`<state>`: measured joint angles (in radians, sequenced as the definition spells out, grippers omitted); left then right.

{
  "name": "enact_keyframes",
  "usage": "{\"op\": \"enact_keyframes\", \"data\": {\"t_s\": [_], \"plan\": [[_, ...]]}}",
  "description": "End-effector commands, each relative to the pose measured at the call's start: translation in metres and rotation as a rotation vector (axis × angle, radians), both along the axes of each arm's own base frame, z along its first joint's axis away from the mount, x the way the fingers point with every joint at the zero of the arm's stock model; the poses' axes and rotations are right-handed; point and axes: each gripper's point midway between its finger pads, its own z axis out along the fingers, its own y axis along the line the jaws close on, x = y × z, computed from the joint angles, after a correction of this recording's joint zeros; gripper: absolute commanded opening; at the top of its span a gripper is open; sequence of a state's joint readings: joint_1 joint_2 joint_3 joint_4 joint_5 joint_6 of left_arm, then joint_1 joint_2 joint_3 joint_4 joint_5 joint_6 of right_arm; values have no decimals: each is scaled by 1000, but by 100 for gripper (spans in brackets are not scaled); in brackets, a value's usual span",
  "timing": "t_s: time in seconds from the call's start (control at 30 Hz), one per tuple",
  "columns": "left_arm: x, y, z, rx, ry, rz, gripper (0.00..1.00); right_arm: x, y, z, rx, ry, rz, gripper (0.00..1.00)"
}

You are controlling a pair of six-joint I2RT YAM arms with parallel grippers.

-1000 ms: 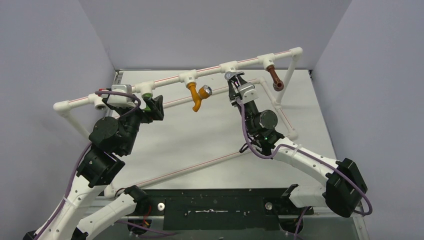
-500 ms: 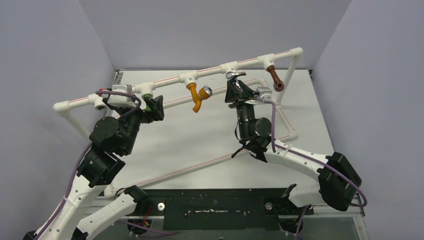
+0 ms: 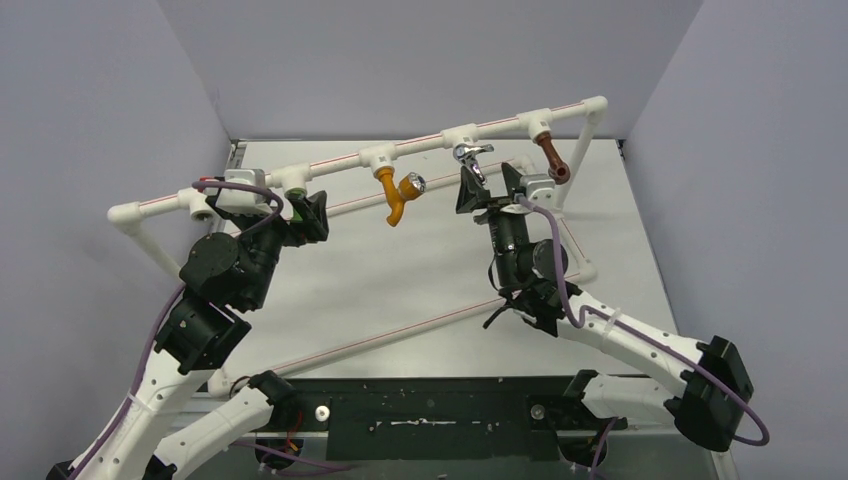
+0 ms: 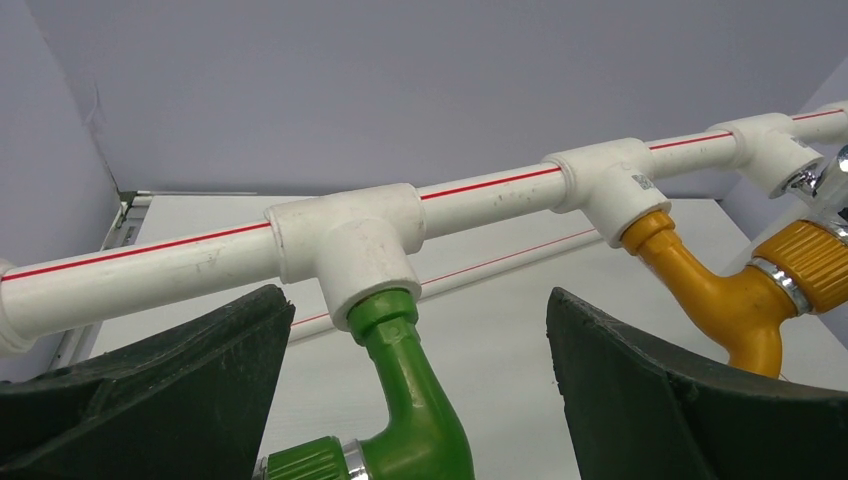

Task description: Install the water faucets

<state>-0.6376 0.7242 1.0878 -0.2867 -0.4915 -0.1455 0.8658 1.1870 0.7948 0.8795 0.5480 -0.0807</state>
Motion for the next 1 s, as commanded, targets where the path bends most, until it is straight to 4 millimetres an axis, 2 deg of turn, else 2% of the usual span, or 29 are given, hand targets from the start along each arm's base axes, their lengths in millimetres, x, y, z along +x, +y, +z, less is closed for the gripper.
{"op": "enact_keyframes", "data": {"t_s": [0.0,0.2,0.43,0.97], "plan": [[1,0,13,-26,-42,-2,97,-23,-12,40,-100,-85,34,72],[1,0,13,-27,-42,-2,97,-43,-19,54,-243,-125,83,78],[1,-1,13,-27,-41,-8,97,-40,-10,53,-416,-73,125,79],[-1,-4,13,-34,-47,-25,97,7,-1,34,-454,64,21,69]]}}
